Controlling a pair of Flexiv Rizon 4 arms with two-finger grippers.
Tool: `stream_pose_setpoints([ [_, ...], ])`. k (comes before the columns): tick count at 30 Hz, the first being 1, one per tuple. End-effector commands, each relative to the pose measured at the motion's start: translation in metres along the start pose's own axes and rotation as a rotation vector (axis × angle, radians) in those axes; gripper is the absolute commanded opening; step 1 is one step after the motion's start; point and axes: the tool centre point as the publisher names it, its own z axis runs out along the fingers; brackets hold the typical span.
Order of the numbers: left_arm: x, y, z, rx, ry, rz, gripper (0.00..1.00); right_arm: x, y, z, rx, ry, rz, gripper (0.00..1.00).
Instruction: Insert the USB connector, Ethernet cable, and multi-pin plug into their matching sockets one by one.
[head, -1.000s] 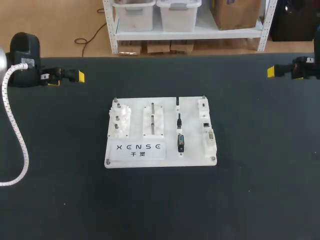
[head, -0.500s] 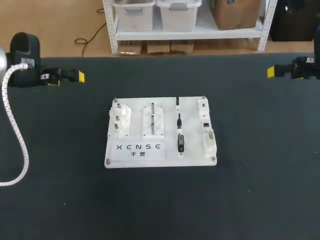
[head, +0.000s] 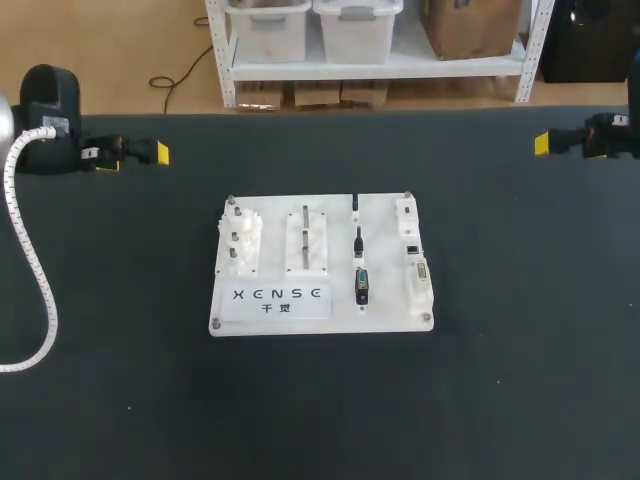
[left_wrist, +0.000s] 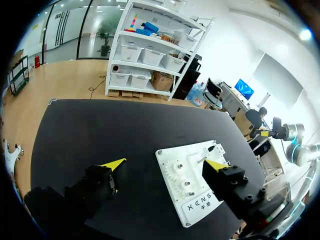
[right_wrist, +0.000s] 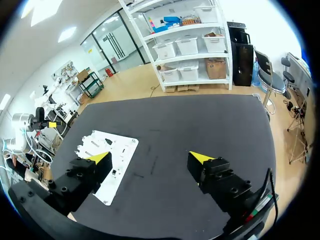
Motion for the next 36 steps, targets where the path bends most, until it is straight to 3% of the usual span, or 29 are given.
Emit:
stream_pose_setpoints([
  [1, 0.0, 0.0, 0.0, 0.0, 0.0, 0.0, 1.0, -0.0002, -0.0003, 0.0005, -0.001, 0.0, 0.0, 1.0],
  [34, 0.0, 0.0, 0.0, 0.0, 0.0, 0.0, 1.0, -0.0002, -0.0003, 0.0005, -0.001, 0.0, 0.0, 1.0],
  [36, 0.0, 0.0, 0.0, 0.0, 0.0, 0.0, 1.0, -0.0025, 0.0085, 0.0069, 0.054, 0.014, -0.022, 1.0],
])
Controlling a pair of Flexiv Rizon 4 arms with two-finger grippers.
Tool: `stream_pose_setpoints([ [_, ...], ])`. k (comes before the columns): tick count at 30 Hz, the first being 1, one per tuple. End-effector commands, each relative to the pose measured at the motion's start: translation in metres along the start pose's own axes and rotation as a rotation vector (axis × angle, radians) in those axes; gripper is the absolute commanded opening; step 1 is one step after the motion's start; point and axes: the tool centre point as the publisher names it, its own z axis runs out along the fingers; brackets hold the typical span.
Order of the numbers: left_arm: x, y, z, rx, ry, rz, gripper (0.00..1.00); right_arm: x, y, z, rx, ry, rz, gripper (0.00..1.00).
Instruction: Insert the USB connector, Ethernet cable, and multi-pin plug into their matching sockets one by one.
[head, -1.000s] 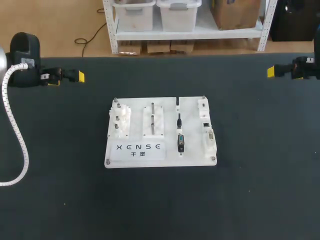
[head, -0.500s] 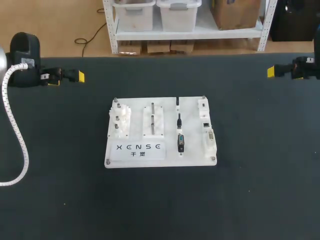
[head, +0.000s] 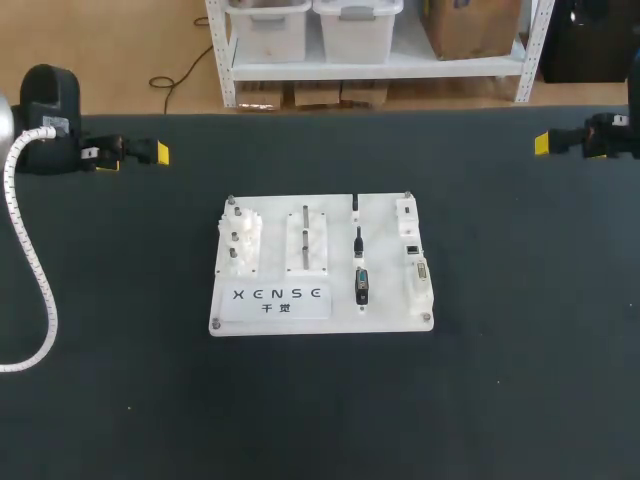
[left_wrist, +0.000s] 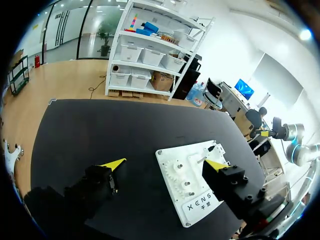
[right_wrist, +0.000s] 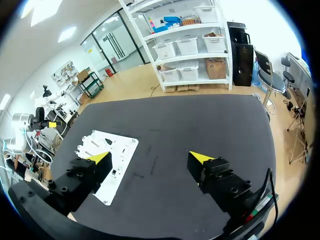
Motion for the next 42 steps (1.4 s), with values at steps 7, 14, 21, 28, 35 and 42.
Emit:
stream_pose_setpoints([
  [7, 0.0, 0.0, 0.0, 0.0, 0.0, 0.0, 1.0, -0.008, 0.044, 0.033, 0.203, 0.019, -0.029, 1.0],
  [14, 0.0, 0.0, 0.0, 0.0, 0.0, 0.0, 1.0, -0.008, 0.091, 0.064, 0.259, 0.059, -0.022, 1.0],
  [21, 0.0, 0.0, 0.0, 0.0, 0.0, 0.0, 1.0, -0.001, 0.132, 0.098, 0.318, 0.148, -0.011, 1.0],
  [28, 0.0, 0.0, 0.0, 0.0, 0.0, 0.0, 1.0, 0.005, 0.157, 0.124, 0.396, 0.231, -0.009, 1.0],
  [35, 0.0, 0.0, 0.0, 0.0, 0.0, 0.0, 1.0, 0.02, 0.162, 0.144, 0.504, 0.304, -0.009, 1.0],
  [42, 0.0, 0.0, 0.0, 0.0, 0.0, 0.0, 1.0, 0.035, 0.163, 0.163, 0.562, 0.35, -0.013, 1.0],
])
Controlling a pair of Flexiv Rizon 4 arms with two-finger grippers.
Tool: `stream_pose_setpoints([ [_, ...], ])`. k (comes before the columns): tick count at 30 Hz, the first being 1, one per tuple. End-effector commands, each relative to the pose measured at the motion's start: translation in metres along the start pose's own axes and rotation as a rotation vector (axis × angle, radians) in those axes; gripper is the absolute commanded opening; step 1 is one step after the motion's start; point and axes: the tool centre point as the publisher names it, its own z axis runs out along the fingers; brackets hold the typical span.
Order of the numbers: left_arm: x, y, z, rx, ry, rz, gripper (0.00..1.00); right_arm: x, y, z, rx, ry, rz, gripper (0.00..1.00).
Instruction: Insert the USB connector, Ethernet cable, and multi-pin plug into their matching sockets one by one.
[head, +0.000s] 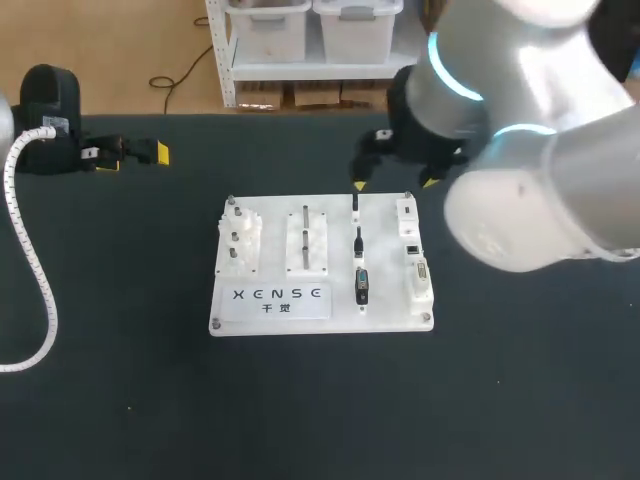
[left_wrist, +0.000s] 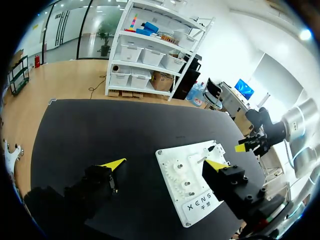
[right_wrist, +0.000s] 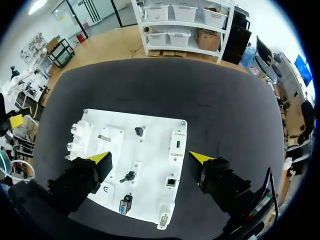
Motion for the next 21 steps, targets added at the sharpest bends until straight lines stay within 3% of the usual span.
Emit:
stream_pose_setpoints([
  [1, 0.0, 0.0, 0.0, 0.0, 0.0, 0.0, 1.0, -0.0022, 0.0087, 0.0147, 0.247, 0.007, 0.012, 1.0],
  [5, 0.0, 0.0, 0.0, 0.0, 0.0, 0.0, 1.0, -0.003, 0.0113, 0.0168, 0.186, -0.017, 0.038, 1.0],
  [21, 0.0, 0.0, 0.0, 0.0, 0.0, 0.0, 1.0, -0.003, 0.0113, 0.0168, 0.186, -0.017, 0.038, 1.0],
])
